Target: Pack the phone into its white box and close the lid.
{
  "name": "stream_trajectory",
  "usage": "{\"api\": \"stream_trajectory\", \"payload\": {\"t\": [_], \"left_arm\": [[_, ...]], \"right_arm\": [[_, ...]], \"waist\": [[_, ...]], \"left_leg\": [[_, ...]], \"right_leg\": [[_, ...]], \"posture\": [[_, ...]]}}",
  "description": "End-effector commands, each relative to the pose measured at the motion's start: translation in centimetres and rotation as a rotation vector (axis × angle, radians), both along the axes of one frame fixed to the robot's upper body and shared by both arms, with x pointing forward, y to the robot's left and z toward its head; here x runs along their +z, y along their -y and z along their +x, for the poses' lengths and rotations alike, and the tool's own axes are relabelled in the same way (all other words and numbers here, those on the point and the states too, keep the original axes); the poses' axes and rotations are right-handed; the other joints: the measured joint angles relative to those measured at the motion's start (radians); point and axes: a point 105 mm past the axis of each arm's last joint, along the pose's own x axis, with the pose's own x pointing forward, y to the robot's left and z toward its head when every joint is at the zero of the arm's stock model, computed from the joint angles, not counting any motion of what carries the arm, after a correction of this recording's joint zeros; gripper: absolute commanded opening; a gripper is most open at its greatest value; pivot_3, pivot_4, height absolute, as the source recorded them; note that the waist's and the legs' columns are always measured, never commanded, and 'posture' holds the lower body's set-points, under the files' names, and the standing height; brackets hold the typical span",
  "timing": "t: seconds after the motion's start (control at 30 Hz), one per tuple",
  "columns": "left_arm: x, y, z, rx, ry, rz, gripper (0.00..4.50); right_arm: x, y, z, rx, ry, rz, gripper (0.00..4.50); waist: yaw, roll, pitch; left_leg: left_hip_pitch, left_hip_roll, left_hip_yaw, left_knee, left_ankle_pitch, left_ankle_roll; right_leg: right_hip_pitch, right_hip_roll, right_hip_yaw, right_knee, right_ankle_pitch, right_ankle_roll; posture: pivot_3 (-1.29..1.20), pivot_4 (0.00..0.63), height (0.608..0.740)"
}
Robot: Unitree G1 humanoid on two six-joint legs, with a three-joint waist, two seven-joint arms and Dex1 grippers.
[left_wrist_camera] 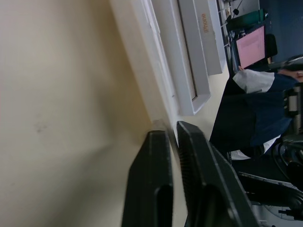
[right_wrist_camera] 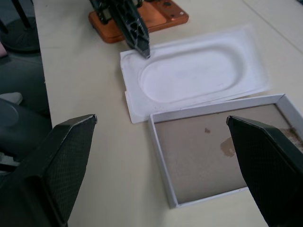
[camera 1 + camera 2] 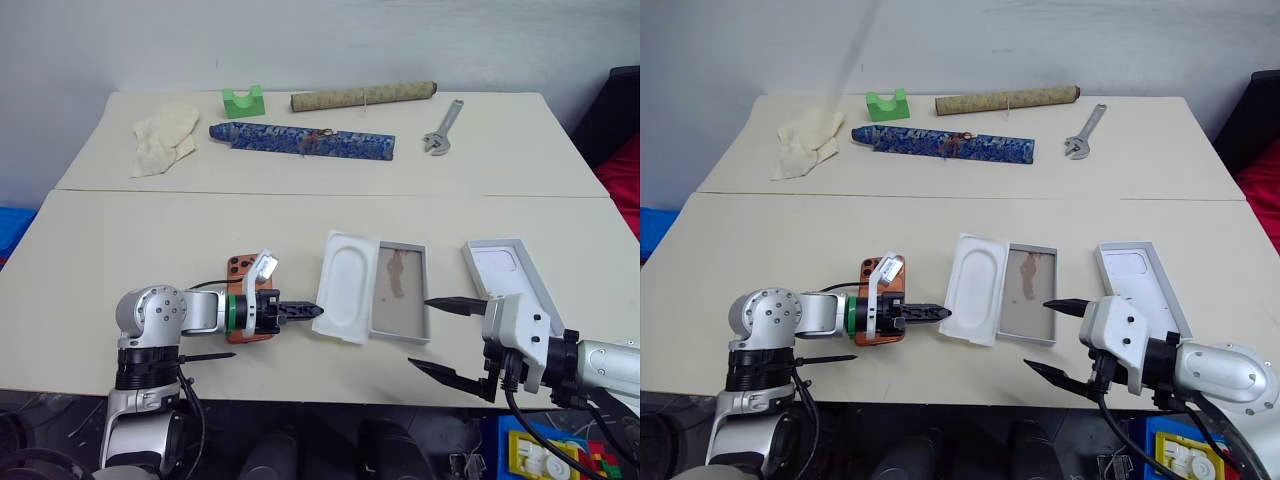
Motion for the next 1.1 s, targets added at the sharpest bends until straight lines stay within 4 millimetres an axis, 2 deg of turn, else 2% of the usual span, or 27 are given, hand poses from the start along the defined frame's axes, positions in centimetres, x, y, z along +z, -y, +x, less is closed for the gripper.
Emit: {"api": "stream_trajectory", "payload": {"t": [0.03, 0.3, 0.4, 0.5, 0.63, 0.77, 0.8, 0.93, 1.1], "left_arm": [[-1.3, -1.6, 0.1, 0.054, -0.063, 0.038, 0.03], [1.5, -6.0, -0.2, 0.056, -0.025, 0.034, 0.03], [2.4, -6.9, -0.8, 0.036, -0.013, 0.023, 0.00], [2.9, -7.4, -0.9, 0.041, -0.005, 0.007, 0.00], [3.2, -6.7, -0.6, 0.051, 0.016, -0.021, 0.00], [3.4, -5.4, -0.9, 0.026, 0.036, -0.055, 0.00], [3.4, -5.2, -1.0, 0.022, 0.037, -0.059, 0.00], [3.6, -3.6, -0.7, 0.037, 0.050, -0.115, 0.00], [4.0, -2.0, -0.9, 0.021, 0.060, -0.150, 0.00]], "right_arm": [[-0.5, -0.4, 0.1, 0.028, 0.016, -0.061, 4.50], [-3.9, -1.0, 1.6, 0.054, -0.008, -0.173, 4.50], [-5.1, -1.0, 2.6, 0.051, -0.021, -0.178, 3.88], [-5.9, -1.6, 3.4, 0.077, -0.030, -0.170, 2.92], [-6.7, -2.2, 4.1, 0.110, -0.040, -0.175, 1.56], [-6.7, -3.2, 3.9, 0.166, -0.051, -0.154, 0.18], [-6.6, -3.5, 3.8, 0.175, -0.054, -0.146, 0.03], [-6.4, -5.1, 2.9, 0.213, -0.075, -0.123, 0.03], [-7.2, -4.8, 2.9, 0.197, -0.054, -0.167, 0.03]], "waist": [[-0.003, 0.000, 0.000], [-0.038, -0.004, 0.002], [-0.038, -0.006, 0.004], [-0.034, -0.007, 0.004], [-0.026, -0.007, 0.005], [-0.027, -0.008, 0.005], [-0.027, -0.008, 0.005], [-0.026, -0.008, 0.005], [-0.027, -0.009, 0.005]], "left_leg": [[0.000, 0.000, 0.000, 0.000, 0.000, -0.001], [0.000, 0.002, 0.000, -0.006, 0.002, -0.005], [-0.002, 0.002, -0.002, -0.006, 0.003, -0.005], [-0.003, 0.001, -0.003, -0.007, 0.003, -0.004], [-0.003, 0.001, -0.003, -0.007, 0.003, -0.004], [-0.003, 0.001, -0.004, -0.006, 0.003, -0.004], [-0.003, 0.001, -0.004, -0.006, 0.003, -0.004], [-0.003, 0.002, -0.004, -0.007, 0.003, -0.004], [-0.003, 0.002, -0.004, -0.006, 0.003, -0.005]], "right_leg": [[0.000, 0.000, 0.000, 0.000, 0.000, 0.000], [-0.005, 0.002, 0.000, 0.002, -0.001, -0.002], [-0.006, 0.002, -0.001, 0.001, -0.001, -0.003], [-0.006, 0.001, -0.001, -0.001, -0.001, -0.003], [-0.006, 0.001, -0.002, -0.001, -0.001, -0.003], [-0.005, 0.001, -0.002, -0.001, -0.001, -0.003], [-0.005, 0.001, -0.002, -0.001, -0.001, -0.003], [-0.006, 0.001, -0.002, 0.000, -0.001, -0.003], [-0.005, 0.001, -0.003, 0.000, -0.002, -0.003]], "posture": [[0.00, 0.150, 0.740], [0.00, 0.150, 0.740], [0.00, 0.150, 0.740], [0.00, 0.150, 0.740], [0.00, 0.150, 0.740], [0.00, 0.150, 0.740], [0.00, 0.150, 0.740], [0.00, 0.150, 0.740], [0.00, 0.150, 0.740]]}}
